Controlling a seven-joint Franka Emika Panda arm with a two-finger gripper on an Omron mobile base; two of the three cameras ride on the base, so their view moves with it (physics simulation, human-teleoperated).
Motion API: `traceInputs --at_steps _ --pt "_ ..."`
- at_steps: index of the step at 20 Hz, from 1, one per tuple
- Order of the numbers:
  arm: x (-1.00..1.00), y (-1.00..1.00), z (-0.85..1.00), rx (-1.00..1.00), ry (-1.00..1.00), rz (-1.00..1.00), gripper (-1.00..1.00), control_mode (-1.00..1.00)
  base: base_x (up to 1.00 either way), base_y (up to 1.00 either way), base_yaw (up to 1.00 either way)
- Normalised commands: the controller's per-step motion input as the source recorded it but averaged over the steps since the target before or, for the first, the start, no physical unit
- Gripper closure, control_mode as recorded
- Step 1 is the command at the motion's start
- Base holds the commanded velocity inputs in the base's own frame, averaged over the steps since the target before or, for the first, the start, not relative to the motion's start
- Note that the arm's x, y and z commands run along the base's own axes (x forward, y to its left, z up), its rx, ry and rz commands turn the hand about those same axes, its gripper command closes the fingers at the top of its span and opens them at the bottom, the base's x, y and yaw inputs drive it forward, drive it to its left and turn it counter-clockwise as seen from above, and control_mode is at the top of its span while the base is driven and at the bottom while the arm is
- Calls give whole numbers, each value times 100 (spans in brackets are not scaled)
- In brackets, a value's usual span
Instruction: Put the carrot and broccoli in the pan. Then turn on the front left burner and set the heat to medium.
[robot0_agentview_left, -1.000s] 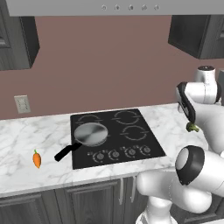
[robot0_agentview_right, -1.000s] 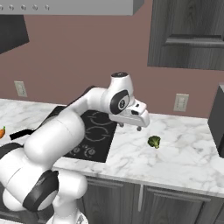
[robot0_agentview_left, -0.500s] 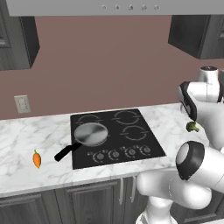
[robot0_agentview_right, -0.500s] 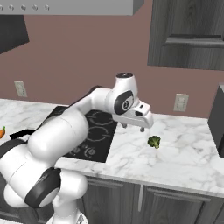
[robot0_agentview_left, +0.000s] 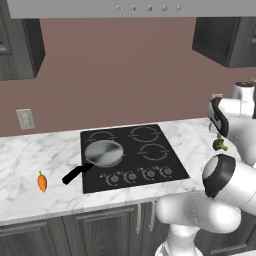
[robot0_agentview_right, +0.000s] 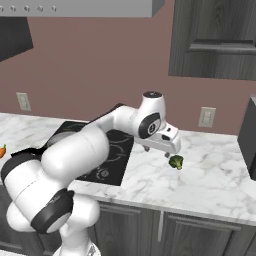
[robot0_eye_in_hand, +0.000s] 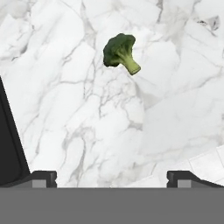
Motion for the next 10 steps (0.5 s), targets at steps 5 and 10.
traceInputs --at_steps 5,10 --pt "16 -26 -3 0 1 0 -100 -100 0 0 0" --pt "21 -12 -13 -3 4 0 -100 -100 0 0 0"
